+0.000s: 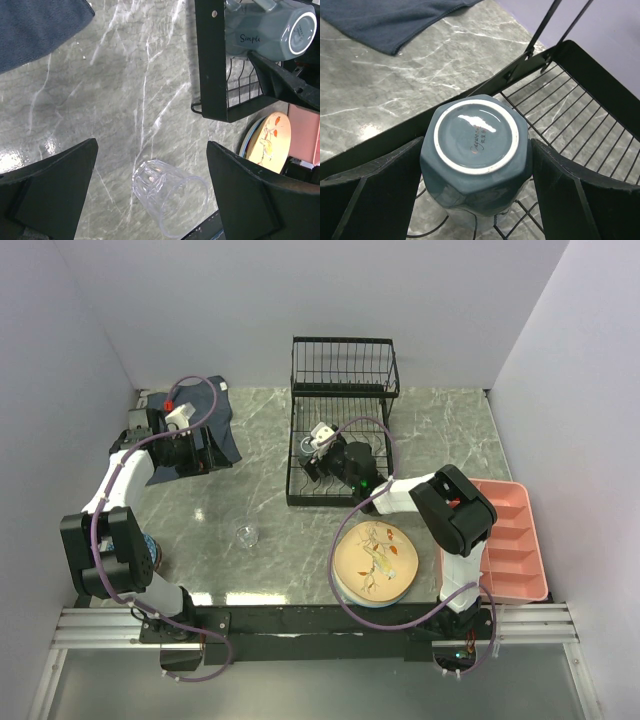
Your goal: Load the mixed dishes into the dish rack
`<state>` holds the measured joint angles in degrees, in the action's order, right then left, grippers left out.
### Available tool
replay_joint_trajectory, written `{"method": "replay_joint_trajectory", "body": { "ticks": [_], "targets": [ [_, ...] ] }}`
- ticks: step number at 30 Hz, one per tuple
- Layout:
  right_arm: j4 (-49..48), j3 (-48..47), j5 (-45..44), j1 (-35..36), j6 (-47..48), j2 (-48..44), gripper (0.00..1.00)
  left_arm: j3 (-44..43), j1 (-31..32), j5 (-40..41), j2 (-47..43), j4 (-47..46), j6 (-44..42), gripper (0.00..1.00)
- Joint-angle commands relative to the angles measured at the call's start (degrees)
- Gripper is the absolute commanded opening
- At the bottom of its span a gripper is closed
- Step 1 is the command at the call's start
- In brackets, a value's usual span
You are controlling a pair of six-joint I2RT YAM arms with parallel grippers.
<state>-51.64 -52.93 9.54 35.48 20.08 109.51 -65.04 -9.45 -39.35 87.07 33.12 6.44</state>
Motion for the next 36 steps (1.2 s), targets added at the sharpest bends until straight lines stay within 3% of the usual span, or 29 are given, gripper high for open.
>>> {"method": "replay_joint_trajectory", "body": {
  "ticks": [1, 10, 13, 17, 24, 28, 32, 34, 36],
  "targets": [
    [-5.14, -2.70, -2.24, 0.29, -1.70, -4.49, 0.85, 0.26, -0.30, -2.13, -2.08, -1.84, -0.81, 0.96],
    [-1.97, -4.47, -6.29, -0.50, -8.73, -2.29, 0.87, -1.15, -0.39, -1.78, -1.11, -1.05, -1.95, 0.96],
    [-4.43, -3.32, -6.46, -0.50, -8.39, -2.29, 0.89, -1.15, -0.39, -1.25, -0.76, -0.87, -2.39, 0.96],
    [-3.91, -3.24, -8.12, -0.59, -7.24, -2.37, 1.00, -1.06, -0.39, -1.08, -0.15, -1.04, -2.57, 0.96],
    [-5.93, -1.04, -7.79, -0.42, -5.93, -3.78, 1.00, -2.38, -0.39, -0.29, 0.38, -1.04, -3.18, 0.96],
    [-6.81, 1.42, -7.35, 0.63, -2.16, -10.08, 1.00, -2.90, -0.48, 0.76, -0.84, -2.09, -2.57, 0.96],
    [2.47, 3.70, -2.87, 0.99, -1.35, -18.44, 1.00, -2.91, -1.18, 4.71, -4.26, -4.20, -0.47, 0.96],
    [7.23, 4.32, -0.94, 1.25, -1.36, -22.30, 0.95, -2.90, -1.53, 7.17, -5.32, -5.08, -0.46, 0.96],
    [14.43, 4.59, 2.92, 1.52, 1.36, -23.99, 0.74, -2.99, -1.88, 9.38, -6.64, -6.31, -0.20, 0.96]
  ]
}}
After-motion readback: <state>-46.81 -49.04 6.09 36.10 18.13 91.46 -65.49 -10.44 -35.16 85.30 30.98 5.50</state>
